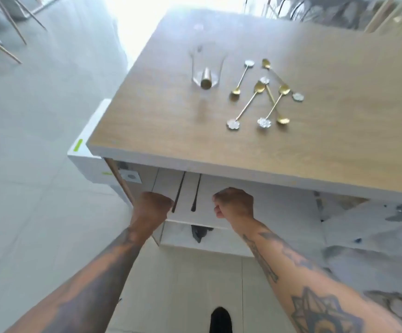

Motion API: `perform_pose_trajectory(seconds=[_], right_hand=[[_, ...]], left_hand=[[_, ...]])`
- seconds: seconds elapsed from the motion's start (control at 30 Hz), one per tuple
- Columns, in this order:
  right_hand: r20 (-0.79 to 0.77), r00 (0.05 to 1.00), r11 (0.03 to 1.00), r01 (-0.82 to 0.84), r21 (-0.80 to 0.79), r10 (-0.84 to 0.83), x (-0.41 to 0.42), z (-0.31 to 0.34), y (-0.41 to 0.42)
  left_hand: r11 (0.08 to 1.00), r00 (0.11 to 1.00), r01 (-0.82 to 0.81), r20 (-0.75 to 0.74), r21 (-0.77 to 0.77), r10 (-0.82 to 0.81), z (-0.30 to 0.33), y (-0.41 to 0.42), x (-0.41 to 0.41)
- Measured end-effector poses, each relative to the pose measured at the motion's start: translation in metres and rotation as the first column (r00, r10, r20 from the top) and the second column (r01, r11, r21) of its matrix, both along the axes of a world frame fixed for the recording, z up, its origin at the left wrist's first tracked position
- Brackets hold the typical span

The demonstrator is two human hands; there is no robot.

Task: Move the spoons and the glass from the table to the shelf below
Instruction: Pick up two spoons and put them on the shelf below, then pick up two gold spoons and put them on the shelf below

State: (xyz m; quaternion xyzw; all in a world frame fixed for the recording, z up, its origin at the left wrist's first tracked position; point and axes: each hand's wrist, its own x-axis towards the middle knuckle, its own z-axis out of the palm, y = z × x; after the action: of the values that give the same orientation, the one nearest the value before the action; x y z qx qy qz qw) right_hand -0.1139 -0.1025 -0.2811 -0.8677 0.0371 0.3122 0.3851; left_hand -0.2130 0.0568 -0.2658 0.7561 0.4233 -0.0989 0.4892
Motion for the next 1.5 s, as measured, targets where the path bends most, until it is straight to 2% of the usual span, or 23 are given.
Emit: perform_pose_trajectory(seconds=[0.1,0.17,0.3,0.5,0.67,0.83,1.03,1.2,1.4,1.5], right_hand=[[0.043,0.999,0.999,-0.016,-0.049,0.018,-0.047,0.059,-0.022],[0.046,0.999,0.999,0.026,-0.037,-0.025,-0.074,0.101,-0.037],[0.161,0.986,0.998,0.057,-0.037,-0.051,-0.092,0.183,-0.065],[0.363,0.926,0.990,0.129,-0.052,-0.102,-0.052,0.287,-0.093],[0.428,0.893,0.989,0.143,0.021,-0.138,0.003,0.336,-0.099],[0.416,0.900,0.992,0.121,0.048,-0.130,0.061,0.340,-0.089],[0.311,0.948,0.996,0.086,-0.038,-0.070,0.111,0.310,-0.073],[0.150,0.987,0.973,0.082,-0.214,-0.050,0.135,0.274,-0.054],[0.099,0.995,0.930,0.009,-0.368,0.029,0.146,0.241,-0.026],[0.125,0.992,0.906,0.022,-0.423,0.034,0.156,0.233,-0.018]], left_hand=[[0.994,0.992,0.110,0.064,-0.005,-0.110,0.037,-0.009,-0.039],[0.978,0.977,0.207,0.051,-0.015,-0.206,0.080,-0.015,-0.059],[0.929,0.925,0.364,0.093,0.065,-0.369,0.161,-0.021,-0.068],[0.917,0.918,0.312,0.170,0.249,-0.359,0.260,-0.037,-0.043],[0.915,0.902,0.270,0.255,0.300,-0.349,0.318,-0.050,0.013],[0.884,0.900,0.247,0.245,0.398,-0.361,0.342,-0.060,0.087],[0.831,0.911,0.256,0.164,0.493,-0.378,0.323,-0.069,0.148],[0.739,0.901,0.341,0.023,0.581,-0.434,0.289,-0.066,0.186],[0.566,0.822,0.516,-0.184,0.643,-0.539,0.258,-0.054,0.238],[0.517,0.782,0.570,-0.228,0.639,-0.580,0.247,-0.052,0.256]])
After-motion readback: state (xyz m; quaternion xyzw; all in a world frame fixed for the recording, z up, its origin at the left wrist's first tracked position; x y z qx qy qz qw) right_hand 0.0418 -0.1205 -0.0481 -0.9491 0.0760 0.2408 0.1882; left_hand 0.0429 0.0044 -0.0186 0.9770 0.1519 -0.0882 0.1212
